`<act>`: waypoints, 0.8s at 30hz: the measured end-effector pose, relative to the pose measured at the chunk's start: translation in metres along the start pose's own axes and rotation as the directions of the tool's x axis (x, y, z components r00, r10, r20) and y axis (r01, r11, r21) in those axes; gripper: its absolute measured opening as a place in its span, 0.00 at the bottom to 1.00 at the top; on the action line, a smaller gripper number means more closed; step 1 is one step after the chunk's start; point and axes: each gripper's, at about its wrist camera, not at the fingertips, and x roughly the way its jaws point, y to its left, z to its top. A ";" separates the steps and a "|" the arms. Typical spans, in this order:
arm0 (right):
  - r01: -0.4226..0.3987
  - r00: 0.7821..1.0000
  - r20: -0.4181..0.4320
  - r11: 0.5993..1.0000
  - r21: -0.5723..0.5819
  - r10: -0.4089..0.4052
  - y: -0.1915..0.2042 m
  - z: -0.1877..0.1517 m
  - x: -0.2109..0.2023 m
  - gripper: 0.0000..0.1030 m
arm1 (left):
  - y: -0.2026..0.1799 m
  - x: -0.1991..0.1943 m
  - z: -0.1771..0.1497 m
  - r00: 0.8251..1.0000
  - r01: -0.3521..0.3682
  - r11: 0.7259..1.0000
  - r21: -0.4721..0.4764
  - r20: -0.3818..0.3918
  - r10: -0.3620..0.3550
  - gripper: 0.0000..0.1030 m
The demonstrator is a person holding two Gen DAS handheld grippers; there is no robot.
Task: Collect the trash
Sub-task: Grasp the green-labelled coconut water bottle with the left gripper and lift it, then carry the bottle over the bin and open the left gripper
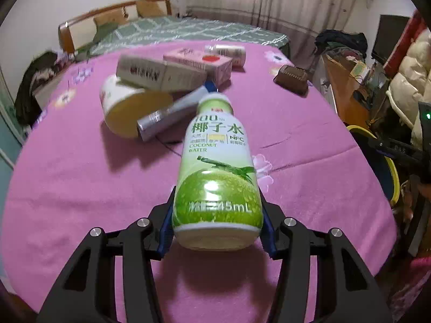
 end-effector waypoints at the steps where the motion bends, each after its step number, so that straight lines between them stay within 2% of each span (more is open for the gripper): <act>1: 0.000 1.000 0.000 1.000 0.000 0.000 0.000 0.000 0.000 0.37 | 0.000 -0.004 0.001 1.000 -0.003 1.000 0.009 0.009 0.003 0.50; 12: 0.004 1.000 0.018 1.000 0.022 -0.004 -0.009 -0.002 -0.007 0.37 | -0.009 -0.069 0.034 0.986 0.001 0.996 0.092 0.168 -0.017 0.50; 18: 0.007 0.999 0.034 0.999 0.032 -0.008 -0.017 -0.004 -0.017 0.37 | -0.024 -0.068 0.051 0.981 -0.016 0.991 0.129 0.194 -0.009 0.50; 24: 0.020 0.999 0.040 0.998 0.054 -0.022 -0.030 -0.006 -0.021 0.37 | -0.037 -0.060 0.067 0.980 0.016 0.990 0.138 0.195 -0.043 0.50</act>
